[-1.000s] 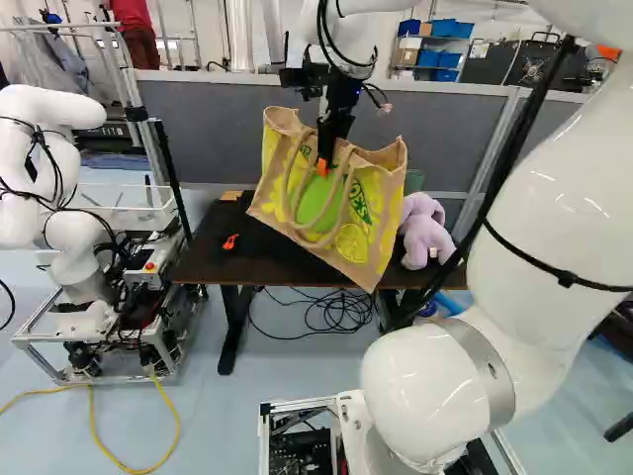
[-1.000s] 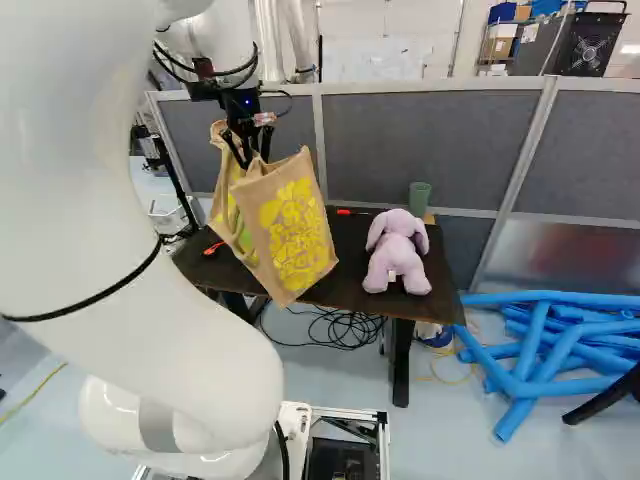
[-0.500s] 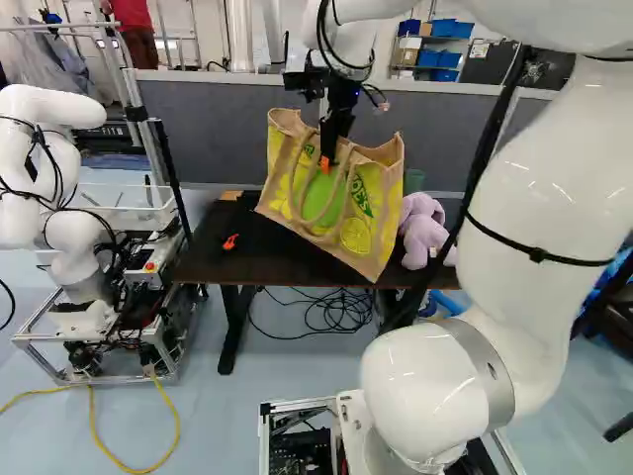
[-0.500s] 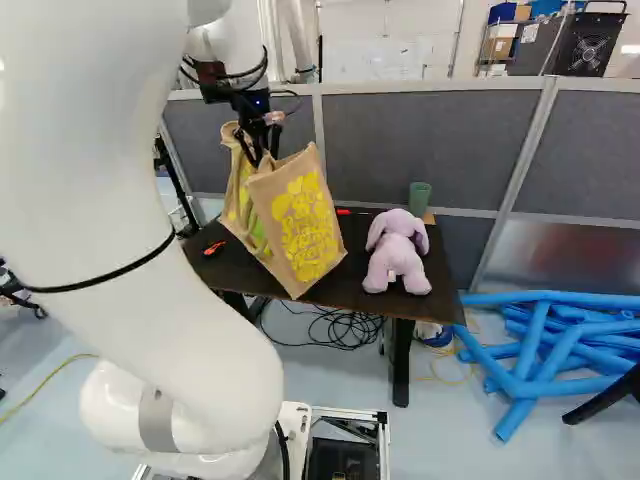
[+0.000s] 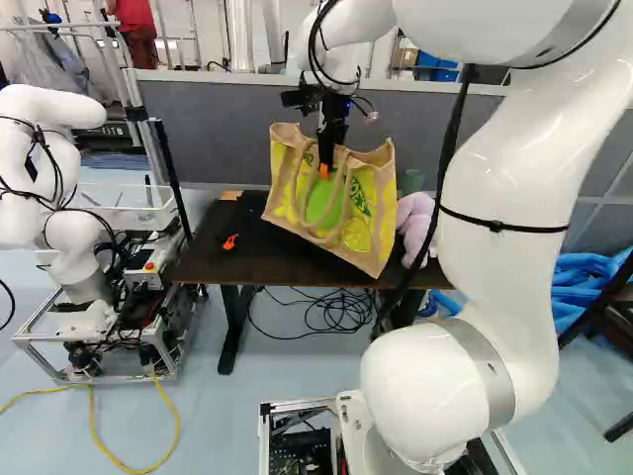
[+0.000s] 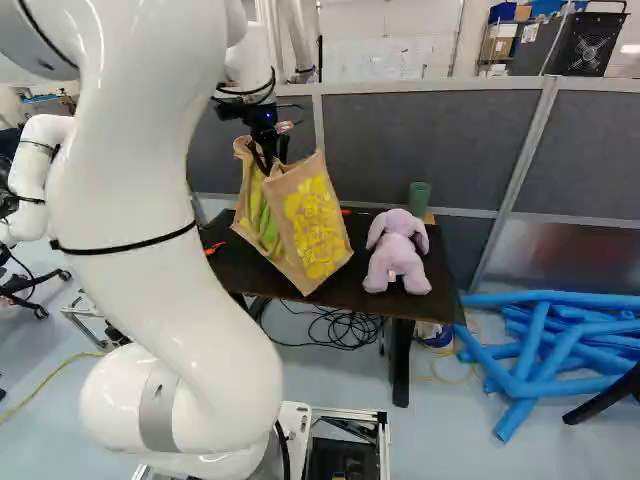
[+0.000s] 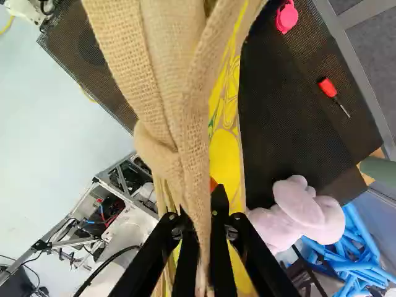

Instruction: Pick up the bag on the ground and place it on the table

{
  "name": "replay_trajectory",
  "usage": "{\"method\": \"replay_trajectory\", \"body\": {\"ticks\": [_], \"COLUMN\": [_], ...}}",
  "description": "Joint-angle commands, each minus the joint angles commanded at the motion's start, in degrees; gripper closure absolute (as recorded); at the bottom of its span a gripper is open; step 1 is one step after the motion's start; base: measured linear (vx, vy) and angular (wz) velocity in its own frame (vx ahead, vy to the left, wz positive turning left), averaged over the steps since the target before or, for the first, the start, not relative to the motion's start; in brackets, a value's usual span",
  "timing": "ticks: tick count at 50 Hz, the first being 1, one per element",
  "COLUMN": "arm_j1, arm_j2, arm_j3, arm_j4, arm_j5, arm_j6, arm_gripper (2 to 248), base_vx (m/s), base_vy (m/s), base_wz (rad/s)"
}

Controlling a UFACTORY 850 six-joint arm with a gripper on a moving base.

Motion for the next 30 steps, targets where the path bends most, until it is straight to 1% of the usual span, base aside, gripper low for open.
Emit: {"method": "replay_trajectory", "body": {"ticks": [20,30], "arm_j1": [1.1,2.06], "arm_j2": [-5.42,-7.31], "arm_j3": [-2.89,-3.34], "arm_j4": [-3.72,-4.25], "arm_j5": [0.0,0.0], "arm_j6": [0.0,0.0], "arm_gripper": [228,228], "base_vx": [0.0,0.0], "base_vy": [0.0,0.0], "base_wz": [0.0,0.0]}}
